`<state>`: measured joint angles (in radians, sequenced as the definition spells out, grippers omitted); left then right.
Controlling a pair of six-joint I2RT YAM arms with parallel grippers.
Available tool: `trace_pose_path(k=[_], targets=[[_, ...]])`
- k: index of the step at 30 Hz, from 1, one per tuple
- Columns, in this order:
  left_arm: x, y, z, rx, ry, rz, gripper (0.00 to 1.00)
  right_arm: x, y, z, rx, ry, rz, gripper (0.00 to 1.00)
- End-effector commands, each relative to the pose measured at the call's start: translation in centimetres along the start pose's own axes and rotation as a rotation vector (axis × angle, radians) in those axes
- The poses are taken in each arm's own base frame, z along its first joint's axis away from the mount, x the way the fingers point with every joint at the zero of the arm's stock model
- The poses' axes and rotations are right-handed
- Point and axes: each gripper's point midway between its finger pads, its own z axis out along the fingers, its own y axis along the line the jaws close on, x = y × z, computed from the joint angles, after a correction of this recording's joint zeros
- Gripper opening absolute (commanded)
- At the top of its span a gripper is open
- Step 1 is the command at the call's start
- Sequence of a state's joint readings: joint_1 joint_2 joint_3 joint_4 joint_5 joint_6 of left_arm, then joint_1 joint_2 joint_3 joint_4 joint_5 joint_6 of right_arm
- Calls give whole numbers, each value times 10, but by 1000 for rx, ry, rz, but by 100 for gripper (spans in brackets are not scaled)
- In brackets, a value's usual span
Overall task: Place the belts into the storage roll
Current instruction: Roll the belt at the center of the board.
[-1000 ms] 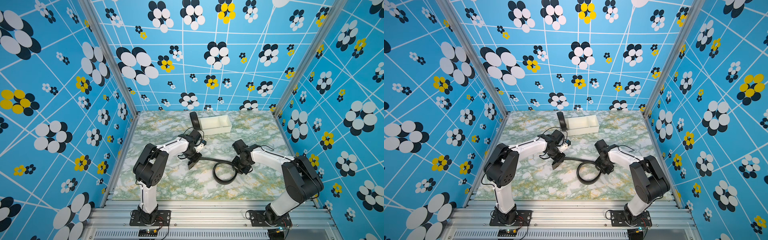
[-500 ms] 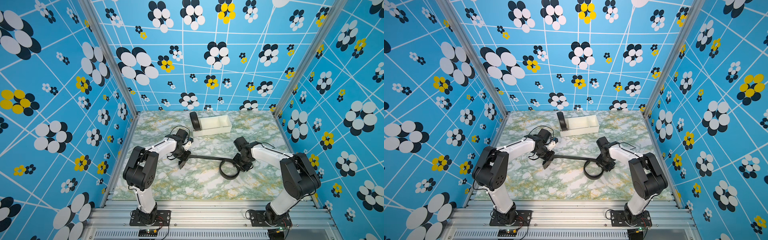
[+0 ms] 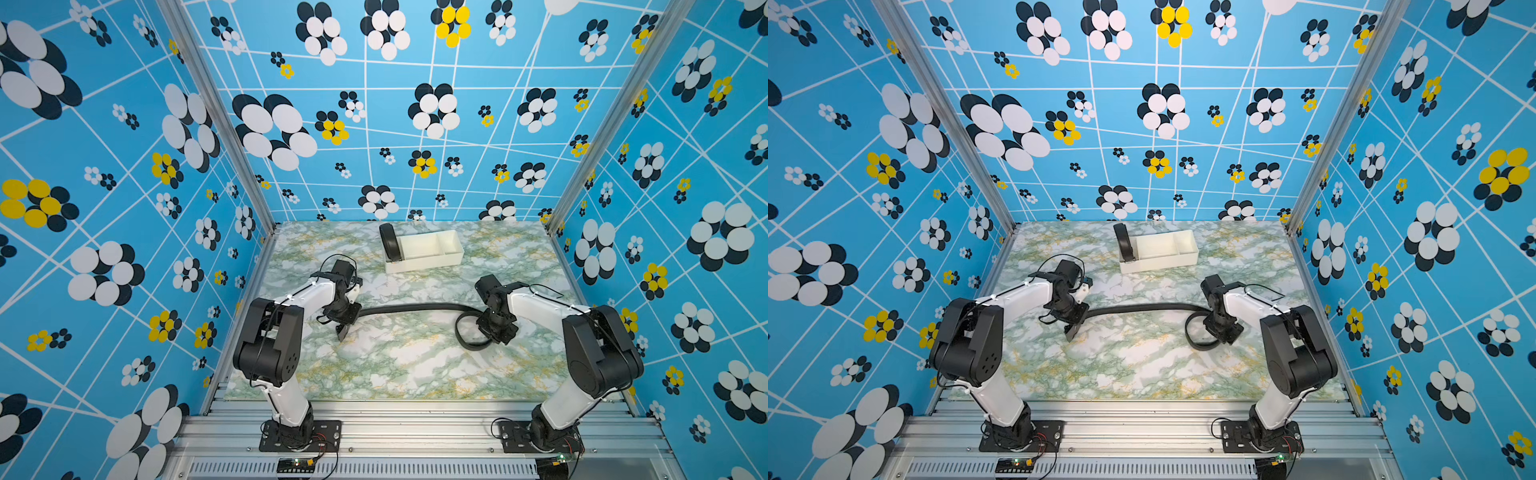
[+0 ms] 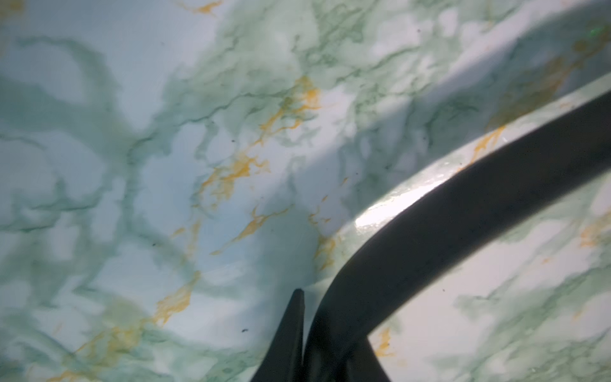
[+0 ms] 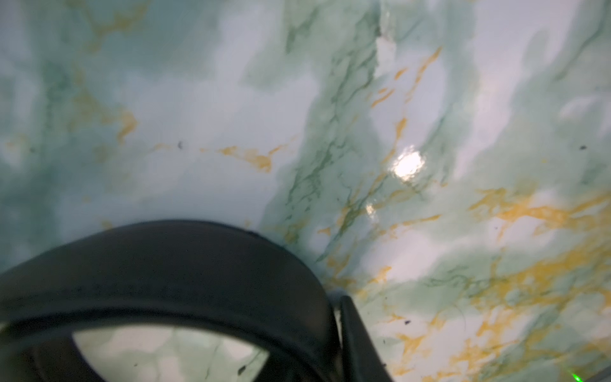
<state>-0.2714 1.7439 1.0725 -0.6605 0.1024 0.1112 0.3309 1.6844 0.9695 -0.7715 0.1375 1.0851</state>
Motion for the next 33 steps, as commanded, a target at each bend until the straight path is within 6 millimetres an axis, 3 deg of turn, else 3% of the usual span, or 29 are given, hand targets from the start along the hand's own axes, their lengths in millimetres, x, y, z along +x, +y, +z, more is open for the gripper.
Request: trace_pose_path(k=[1, 6, 14, 18, 25, 28, 33], targets=[[15, -18, -1, -15, 36, 31, 5, 3, -23, 11, 117, -14, 36, 0], [31, -45, 9, -22, 74, 95, 5, 7, -8, 11, 77, -27, 146, 0], [45, -92, -12, -41, 86, 224, 5, 6, 26, 11, -105, -66, 523, 0], [54, -119, -23, -60, 98, 298, 5, -6, 43, 10, -153, -74, 614, 0], [69, -147, -18, -38, 141, 385, 5, -26, 57, 5, -206, -90, 736, 0], [67, -159, -14, 2, 133, 382, 5, -26, 84, 3, -253, -55, 737, 0], [57, -198, -7, 94, 102, 420, 5, -14, 131, -7, -307, -5, 702, 0]])
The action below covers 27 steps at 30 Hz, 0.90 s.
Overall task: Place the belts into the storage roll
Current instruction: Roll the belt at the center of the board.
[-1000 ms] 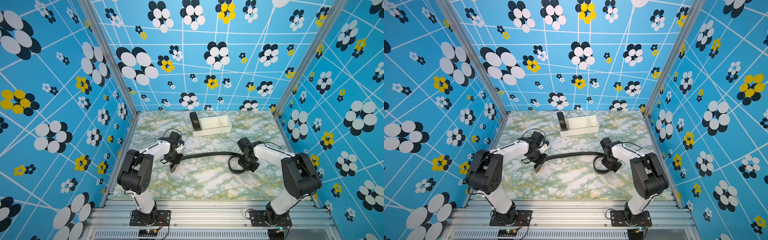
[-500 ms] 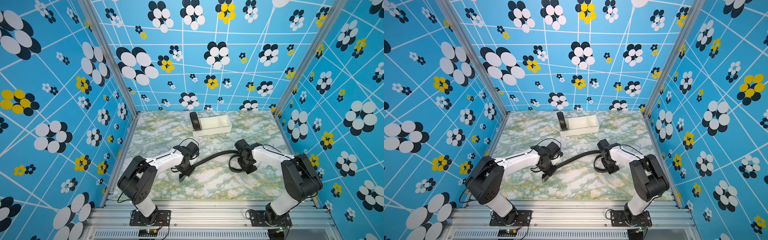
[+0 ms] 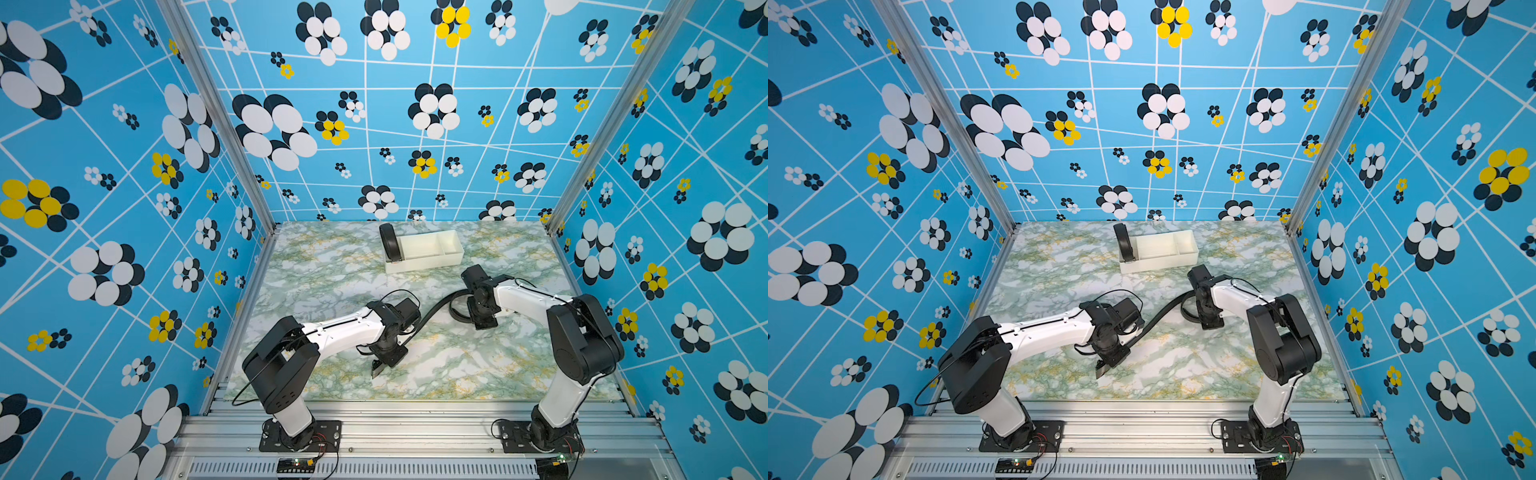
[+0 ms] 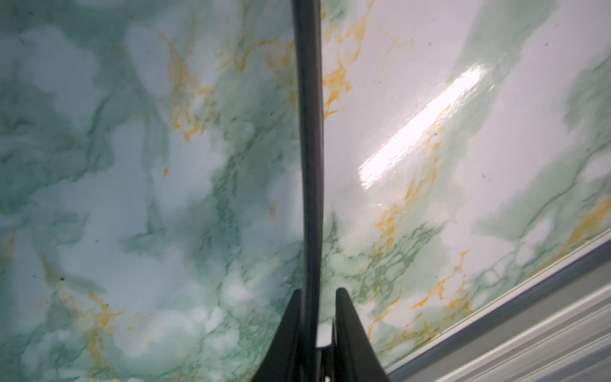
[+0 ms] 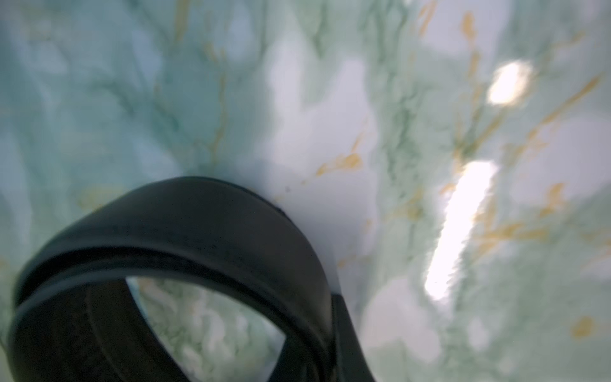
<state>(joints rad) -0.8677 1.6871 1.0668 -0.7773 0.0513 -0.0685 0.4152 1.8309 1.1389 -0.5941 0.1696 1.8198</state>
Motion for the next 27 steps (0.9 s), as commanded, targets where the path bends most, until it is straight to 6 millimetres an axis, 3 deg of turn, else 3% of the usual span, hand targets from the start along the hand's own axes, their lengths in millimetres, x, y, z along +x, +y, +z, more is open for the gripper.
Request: trace_pose_path(k=[1, 7, 15, 20, 23, 27], targets=[[-22, -30, 1, 79, -25, 26, 6, 37, 31, 6, -79, 81, 24, 0], [-63, -67, 8, 170, -100, 41, 6, 67, 41, 2, -32, 123, -96, 0], [-112, -96, 34, 247, -215, -67, 11, 76, 12, -3, 32, 177, -230, 0], [-139, -111, 43, 281, -308, -141, 25, 76, -2, -4, 63, 209, -303, 0], [-151, -117, 43, 315, -340, -177, 53, 76, -5, -4, 70, 219, -336, 0], [-152, -125, 30, 345, -367, -171, 61, 74, -12, -1, 86, 233, -362, 0]])
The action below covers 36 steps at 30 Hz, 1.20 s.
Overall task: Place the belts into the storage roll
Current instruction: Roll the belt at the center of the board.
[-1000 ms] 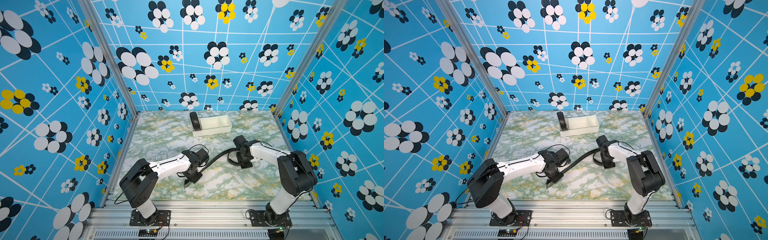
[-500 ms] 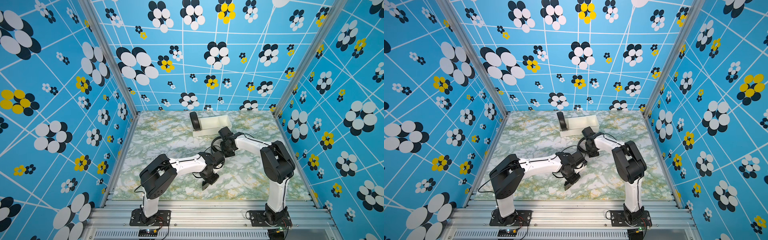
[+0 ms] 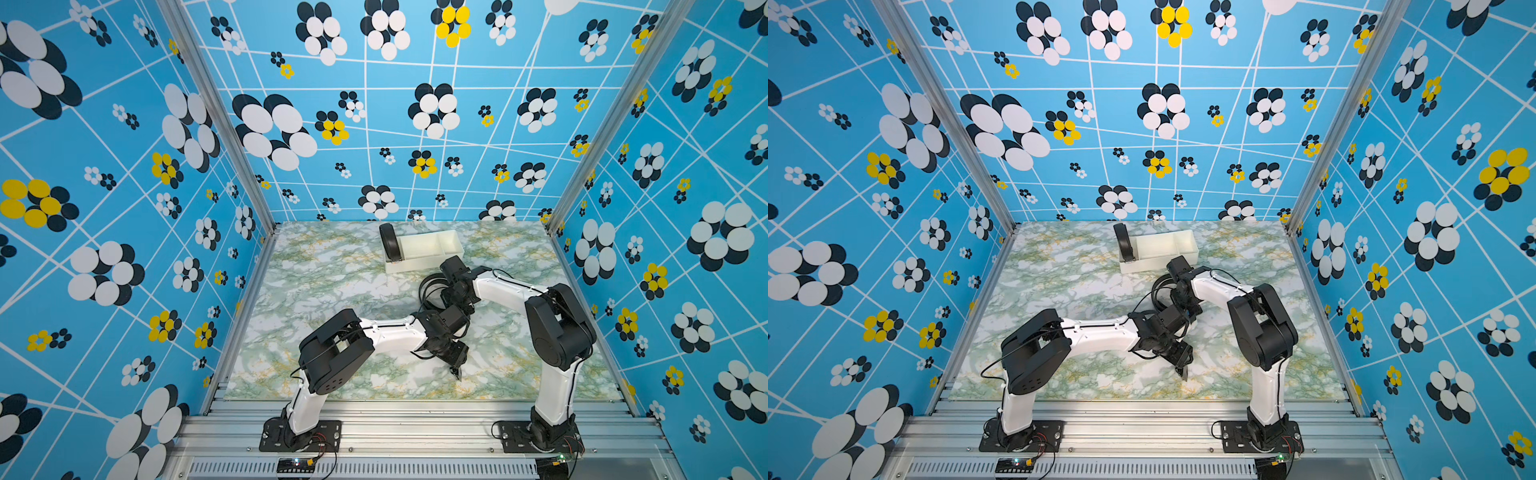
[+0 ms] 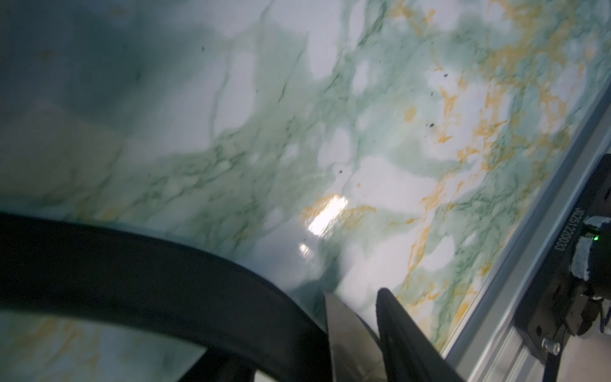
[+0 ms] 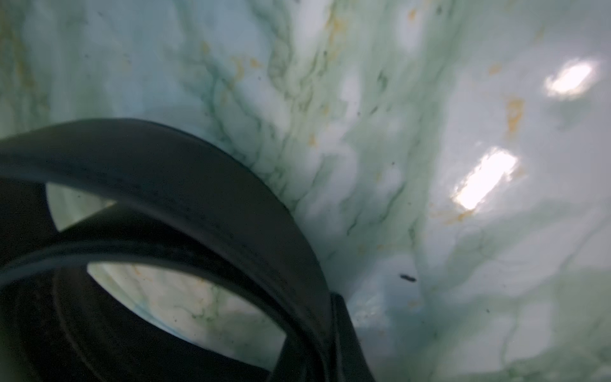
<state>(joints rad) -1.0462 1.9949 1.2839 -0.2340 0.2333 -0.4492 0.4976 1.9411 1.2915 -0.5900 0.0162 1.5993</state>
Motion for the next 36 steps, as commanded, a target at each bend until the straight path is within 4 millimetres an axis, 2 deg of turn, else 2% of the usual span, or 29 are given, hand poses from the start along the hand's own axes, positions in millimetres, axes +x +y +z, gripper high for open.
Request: trace_pose_path(k=[1, 5, 8, 9, 14, 16, 18, 21, 25, 28, 32, 36], targets=[[-1, -1, 2, 12, -30, -28, 61, 16, -37, 3, 115, 76, -59, 0], [5, -2, -25, 5, -50, -23, 66, 18, -45, 6, 125, 94, -90, 0], [6, -8, -49, 18, -72, -10, 85, 18, -49, 7, 130, 105, -112, 0], [7, -10, -54, 23, -75, -8, 100, 19, -48, 8, 127, 107, -125, 0], [19, -12, -65, 25, -34, -15, 100, 23, -49, 12, 138, 126, -174, 0], [22, -11, -78, 4, -53, -12, 99, 28, -46, 12, 138, 138, -205, 0], [21, -5, -101, -38, -104, -22, 99, 33, -41, 12, 137, 145, -243, 0], [23, 24, -143, -175, -177, -84, 100, 45, -33, 12, 132, 159, -289, 0], [40, 92, -194, -329, -253, -305, 99, 69, -25, 12, 139, 174, -364, 0], [59, 139, -219, -377, -279, -477, 99, 89, -23, 12, 145, 188, -418, 0], [84, 173, -227, -402, -223, -595, 99, 115, -25, 10, 162, 202, -499, 0], [100, 181, -214, -393, -145, -636, 99, 134, -33, 6, 194, 197, -595, 0]])
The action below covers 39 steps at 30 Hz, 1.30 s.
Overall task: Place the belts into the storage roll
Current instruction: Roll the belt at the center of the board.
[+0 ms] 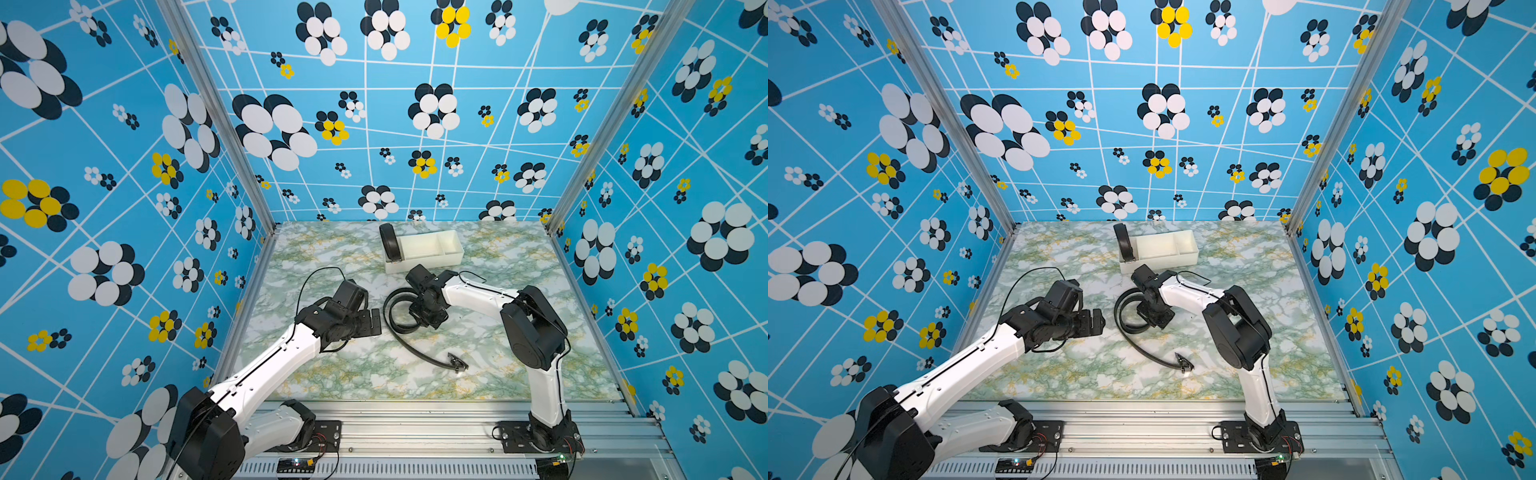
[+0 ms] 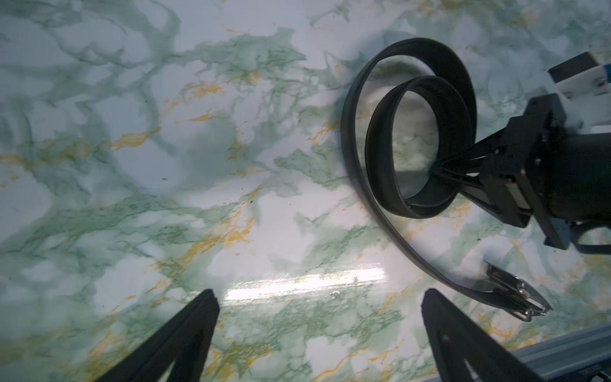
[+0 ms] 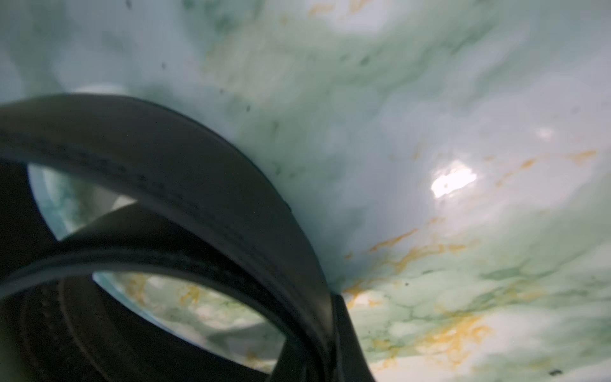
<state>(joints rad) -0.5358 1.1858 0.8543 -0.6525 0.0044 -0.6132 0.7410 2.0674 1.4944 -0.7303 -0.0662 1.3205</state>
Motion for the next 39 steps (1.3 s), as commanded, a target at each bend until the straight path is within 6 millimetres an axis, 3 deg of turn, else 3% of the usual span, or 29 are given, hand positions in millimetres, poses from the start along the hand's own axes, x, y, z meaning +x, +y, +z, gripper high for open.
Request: trace_pose_path(k=[1, 5, 10, 14, 25, 27, 29, 30, 31, 32, 35, 36, 37, 39], targets=[[29, 10, 11, -16, 124, -16, 99, 35, -22, 12, 137, 84, -104, 0], [34, 6, 23, 33, 107, -70, 100, 49, -23, 8, 203, 47, -220, 0], [34, 3, 36, 43, 108, -80, 99, 57, -10, -3, 218, -27, -311, 0], [32, 3, 53, 22, 124, -67, 99, 63, -8, 12, 219, -26, -316, 0], [16, 15, 96, -97, 207, 54, 97, 67, 8, 16, 147, -19, -303, 0], [11, 13, 100, -105, 225, 92, 85, 68, 10, 16, 141, -14, -305, 0], [6, 11, 104, -113, 239, 122, 58, 69, 11, 16, 137, -10, -310, 0], [6, 12, 106, -118, 247, 130, 40, 69, 10, 16, 139, -11, -312, 0], [4, 12, 107, -127, 251, 139, 32, 69, 11, 16, 133, -13, -315, 0], [4, 13, 108, -132, 257, 145, 38, 68, 12, 15, 129, -14, -317, 0], [3, 14, 113, -131, 262, 146, 38, 70, 14, 15, 116, -9, -320, 0], [3, 14, 114, -127, 268, 143, 33, 70, 16, 15, 109, -8, -322, 0], [3, 14, 116, -126, 275, 137, 20, 70, 17, 15, 107, -6, -327, 0], [4, 13, 118, -114, 290, 131, 11, 70, 18, 14, 100, -8, -333, 3]])
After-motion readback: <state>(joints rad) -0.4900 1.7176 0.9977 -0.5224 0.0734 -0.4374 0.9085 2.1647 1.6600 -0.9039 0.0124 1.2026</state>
